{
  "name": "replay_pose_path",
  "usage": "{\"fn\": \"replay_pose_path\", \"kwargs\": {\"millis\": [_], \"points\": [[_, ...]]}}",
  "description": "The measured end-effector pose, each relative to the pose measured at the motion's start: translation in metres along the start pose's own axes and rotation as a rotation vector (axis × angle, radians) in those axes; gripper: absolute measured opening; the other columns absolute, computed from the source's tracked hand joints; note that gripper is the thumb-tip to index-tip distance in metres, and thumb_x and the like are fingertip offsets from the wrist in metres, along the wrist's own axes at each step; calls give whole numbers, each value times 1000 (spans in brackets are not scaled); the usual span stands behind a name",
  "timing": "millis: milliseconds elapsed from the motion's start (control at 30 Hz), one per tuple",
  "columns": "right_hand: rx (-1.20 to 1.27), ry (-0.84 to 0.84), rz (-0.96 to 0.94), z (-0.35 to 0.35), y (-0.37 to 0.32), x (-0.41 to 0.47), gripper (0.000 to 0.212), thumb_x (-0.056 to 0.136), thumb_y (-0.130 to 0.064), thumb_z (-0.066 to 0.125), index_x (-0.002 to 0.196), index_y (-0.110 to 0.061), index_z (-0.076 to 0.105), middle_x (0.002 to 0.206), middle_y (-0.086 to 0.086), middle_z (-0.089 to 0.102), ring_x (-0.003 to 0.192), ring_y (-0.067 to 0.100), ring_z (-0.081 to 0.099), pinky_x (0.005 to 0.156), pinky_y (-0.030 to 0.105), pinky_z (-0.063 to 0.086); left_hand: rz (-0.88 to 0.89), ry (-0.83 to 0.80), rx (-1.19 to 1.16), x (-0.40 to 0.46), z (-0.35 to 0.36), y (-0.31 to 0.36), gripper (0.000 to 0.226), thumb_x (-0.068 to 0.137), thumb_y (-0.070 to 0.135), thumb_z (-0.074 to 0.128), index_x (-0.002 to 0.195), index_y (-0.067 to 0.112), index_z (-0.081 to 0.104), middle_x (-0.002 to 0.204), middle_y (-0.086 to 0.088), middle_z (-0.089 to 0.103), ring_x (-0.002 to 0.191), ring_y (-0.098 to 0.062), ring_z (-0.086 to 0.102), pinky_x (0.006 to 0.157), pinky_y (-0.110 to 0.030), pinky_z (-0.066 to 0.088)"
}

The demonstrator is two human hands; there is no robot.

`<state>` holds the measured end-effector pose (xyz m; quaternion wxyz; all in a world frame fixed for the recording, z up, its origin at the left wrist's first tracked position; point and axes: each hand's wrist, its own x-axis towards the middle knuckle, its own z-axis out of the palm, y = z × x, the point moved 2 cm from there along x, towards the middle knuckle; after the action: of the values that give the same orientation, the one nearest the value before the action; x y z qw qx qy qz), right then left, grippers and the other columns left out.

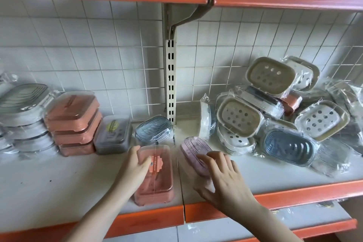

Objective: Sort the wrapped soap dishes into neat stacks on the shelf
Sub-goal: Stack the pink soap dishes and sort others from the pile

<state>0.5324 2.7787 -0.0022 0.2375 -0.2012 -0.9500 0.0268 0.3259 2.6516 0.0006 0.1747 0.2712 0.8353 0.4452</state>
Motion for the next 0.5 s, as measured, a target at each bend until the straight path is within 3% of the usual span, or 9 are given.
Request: {"fn": "replay_pose_path", "kwargs": {"millis": [100, 233, 367, 433, 500], "points": [[123, -33, 42, -1, -4, 10, 43, 85, -59, 45, 116, -30, 52, 111, -8, 49, 100, 16, 52, 82, 31, 47, 47, 32, 108, -1, 0, 3, 51, 90, 17, 58, 136, 5, 40, 133, -14, 50, 121, -25, 48, 99, -29, 35], [150, -151, 176, 1, -9, 35, 68, 77, -68, 32, 125, -24, 50, 124, -3, 45, 114, 23, 47, 96, 34, 43, 166, 95, 402, -12, 6, 20, 60, 90, 31, 54, 140, 6, 34, 136, -17, 43, 127, -31, 38, 104, -36, 34], [72, -235, 276, 13, -21, 57, 69, 82, -66, 48, 132, -19, 39, 134, 4, 38, 125, 27, 39, 100, 34, 39, 143, 96, 694, -25, 23, 35, 78, 88, 56, 43, 147, 13, 14, 147, -14, 27, 131, -32, 31, 101, -39, 37], [-11, -254, 332, 22, -28, 61, 68, 81, -64, 52, 128, -16, 42, 133, 8, 40, 122, 32, 43, 95, 40, 41, 64, 85, 758, -27, 28, 35, 85, 86, 64, 39, 147, 14, 9, 149, -16, 21, 130, -33, 32, 100, -40, 36], [-32, -235, 366, 29, -31, 61, 65, 71, -61, 62, 114, -13, 53, 121, 15, 53, 105, 38, 57, 78, 45, 49, 2, 82, 782, -27, 29, 31, 88, 83, 70, 36, 145, 12, 11, 147, -15, 22, 129, -33, 33, 100, -39, 36]]}}
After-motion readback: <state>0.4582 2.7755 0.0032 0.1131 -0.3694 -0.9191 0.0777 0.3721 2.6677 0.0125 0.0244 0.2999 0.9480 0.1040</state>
